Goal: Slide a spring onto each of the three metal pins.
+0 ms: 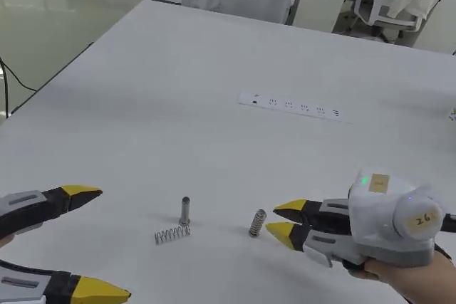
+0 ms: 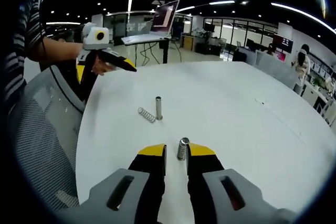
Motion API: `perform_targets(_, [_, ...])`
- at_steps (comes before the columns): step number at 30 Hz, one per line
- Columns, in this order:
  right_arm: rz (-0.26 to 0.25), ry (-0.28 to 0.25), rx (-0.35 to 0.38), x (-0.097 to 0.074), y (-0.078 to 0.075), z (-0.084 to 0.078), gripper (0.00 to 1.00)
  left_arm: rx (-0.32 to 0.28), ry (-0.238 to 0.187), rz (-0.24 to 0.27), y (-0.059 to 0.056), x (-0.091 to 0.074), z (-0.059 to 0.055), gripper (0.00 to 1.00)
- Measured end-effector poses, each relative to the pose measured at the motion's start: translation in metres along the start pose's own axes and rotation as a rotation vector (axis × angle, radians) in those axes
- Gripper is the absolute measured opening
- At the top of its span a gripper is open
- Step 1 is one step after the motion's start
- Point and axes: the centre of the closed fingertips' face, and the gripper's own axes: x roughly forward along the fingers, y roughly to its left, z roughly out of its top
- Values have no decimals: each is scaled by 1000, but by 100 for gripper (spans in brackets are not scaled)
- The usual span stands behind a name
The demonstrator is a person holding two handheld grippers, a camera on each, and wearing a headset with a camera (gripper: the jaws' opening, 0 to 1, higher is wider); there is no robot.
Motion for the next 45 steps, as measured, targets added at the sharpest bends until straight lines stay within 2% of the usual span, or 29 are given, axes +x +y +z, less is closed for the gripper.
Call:
perform_targets(4, [4, 5, 24, -3, 6, -9, 13, -4, -1, 9, 3, 0, 0, 94])
perform_targets(13, [22, 42, 47, -4, 21, -30, 13, -11, -3, 11, 1, -1, -1, 94])
perform_targets(19, [39, 58, 25, -2, 27, -32, 13, -11, 7, 10, -1, -1, -4, 94])
perform_targets(30, [86, 46, -28, 15, 33, -11, 14, -17, 11, 13, -3, -3, -7, 94])
perform_targets(45, [218, 41, -220, 60, 64, 30, 16, -14, 16, 17, -3, -6, -8, 94])
